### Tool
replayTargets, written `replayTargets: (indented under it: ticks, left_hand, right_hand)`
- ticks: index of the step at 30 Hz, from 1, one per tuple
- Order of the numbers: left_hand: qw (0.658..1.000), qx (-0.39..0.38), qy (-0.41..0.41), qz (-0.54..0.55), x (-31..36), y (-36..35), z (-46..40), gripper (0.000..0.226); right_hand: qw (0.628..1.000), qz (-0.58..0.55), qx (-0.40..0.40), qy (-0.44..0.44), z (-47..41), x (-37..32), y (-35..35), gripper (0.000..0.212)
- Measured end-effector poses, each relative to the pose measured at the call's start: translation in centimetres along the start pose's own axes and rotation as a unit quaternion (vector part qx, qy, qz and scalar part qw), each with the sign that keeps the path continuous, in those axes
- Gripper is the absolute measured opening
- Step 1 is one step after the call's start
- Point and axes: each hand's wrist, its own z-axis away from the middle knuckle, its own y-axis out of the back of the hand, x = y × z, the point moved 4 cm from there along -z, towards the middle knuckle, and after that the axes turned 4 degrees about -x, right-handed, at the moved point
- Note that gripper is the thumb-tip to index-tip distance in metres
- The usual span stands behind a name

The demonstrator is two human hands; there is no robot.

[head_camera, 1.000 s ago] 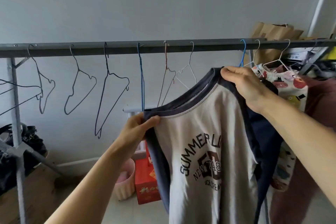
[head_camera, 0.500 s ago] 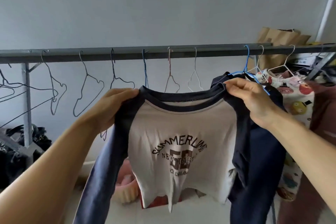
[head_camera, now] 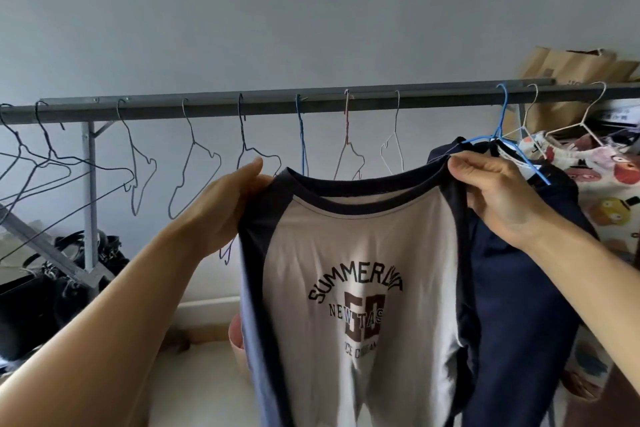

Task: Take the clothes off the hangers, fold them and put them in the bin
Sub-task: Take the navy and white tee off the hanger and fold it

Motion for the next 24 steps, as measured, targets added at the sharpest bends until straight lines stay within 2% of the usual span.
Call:
replayTargets:
  ticks: [1, 4, 7, 9, 11, 12, 14, 16, 19, 22, 24]
  left_hand:
    - [1.000, -0.002, 0.009, 0.012, -0.1, -0.1, 0.0, 0.055]
    - [1.000, -0.009, -0.002, -0.007, -0.2, 0.2, 0.2, 0.037]
    - [0.999, -0.022, -0.035, -0.031, -0.3, 0.2, 0.4, 0.031]
    - [0.991, 0.038, -0.089, -0.092, -0.1, 0.4, 0.1, 0.026]
    - [0.959, 0.147, -0.175, -0.165, 0.6, 0.7, 0.0, 0.024]
    - [0.942, 0.177, -0.216, -0.184, 0.9, 0.7, 0.0, 0.023]
    - [0.928, 0.189, -0.257, -0.195, 0.9, 0.7, -0.3, 0.021]
    - [0.936, 0.180, -0.244, -0.178, 0.5, 0.6, -0.7, 0.024]
    - [0.961, 0.143, -0.190, -0.143, 0.0, 0.3, -1.1, 0.027]
    - [0.988, 0.059, -0.120, -0.075, -0.5, 0.1, -0.8, 0.028]
    - [0.997, -0.008, -0.069, -0.036, -1.4, 0.1, -0.4, 0.028]
  right_hand:
    - [1.000, -0.019, -0.001, -0.001, -0.1, 0.2, 0.0, 0.015]
    - [0.999, -0.038, -0.008, 0.000, -0.3, 0.2, -0.3, 0.013]
    - [1.000, 0.000, -0.009, 0.010, -0.4, 0.3, -0.3, 0.032]
    - [0.999, 0.039, -0.015, 0.018, -0.3, -0.1, -0.3, 0.027]
    - [0.999, 0.031, -0.033, 0.015, -0.2, -0.3, -0.1, 0.013]
    - [0.999, 0.029, -0.045, 0.005, -0.1, -0.2, -0.1, 0.016]
    - [0.996, 0.072, -0.044, -0.003, 0.0, 0.5, 0.1, 0.015]
    - [0.998, 0.070, -0.007, 0.001, 0.0, 0.9, 0.1, 0.015]
    - [1.000, 0.002, 0.016, 0.002, -0.1, 1.1, 0.0, 0.015]
    - [0.999, 0.048, 0.020, 0.014, 0.2, 0.9, -0.4, 0.035]
    - [0.996, 0.087, 0.024, 0.016, 0.5, 1.0, -0.4, 0.028]
